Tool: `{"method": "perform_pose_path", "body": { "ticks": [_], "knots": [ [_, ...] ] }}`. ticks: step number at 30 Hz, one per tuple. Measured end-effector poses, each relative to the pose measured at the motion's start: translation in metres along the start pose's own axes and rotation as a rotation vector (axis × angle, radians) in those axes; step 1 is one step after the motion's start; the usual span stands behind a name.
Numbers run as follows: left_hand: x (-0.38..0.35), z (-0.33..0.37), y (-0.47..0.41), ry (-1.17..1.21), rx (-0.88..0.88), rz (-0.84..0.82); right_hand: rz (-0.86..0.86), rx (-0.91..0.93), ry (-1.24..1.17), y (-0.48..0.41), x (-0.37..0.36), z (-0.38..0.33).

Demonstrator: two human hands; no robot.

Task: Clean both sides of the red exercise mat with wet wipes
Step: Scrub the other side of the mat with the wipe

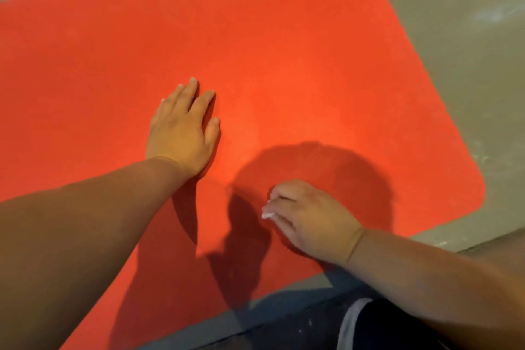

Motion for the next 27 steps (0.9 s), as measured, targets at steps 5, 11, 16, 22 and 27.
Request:
{"method": "perform_pose_path", "body": {
  "ticks": [5,11,16,22,27],
  "knots": [
    [-0.003,-0.007,0.002,-0.028,-0.03,0.007,0.35,-0.393,0.221,-0.055,0.086,0.118],
    [-0.001,-0.008,0.005,-0.002,-0.027,0.1,0.221,-0.212,0.155,-0.061,0.045,0.058],
    [0.0,-0.008,0.003,-0.016,-0.02,0.092,-0.014,0.125,0.078,-0.051,0.01,0.023],
    [0.001,-0.009,0.004,-0.011,-0.022,0.111,0.354,-0.393,0.295,-0.108,0.112,0.147],
    [0.002,-0.008,0.004,-0.019,-0.022,0.112,0.22,-0.182,0.161,-0.099,0.049,0.069]
  ]
}}
Point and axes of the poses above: each hand's wrist, its own y-axis away from the middle knuckle, its own x-axis out of the back of the hand, z = x × y, the point moved 8 cm from there along -y, towards the middle knuckle, and after that the axes turned 9 degrees about z, right-handed, at the moved point
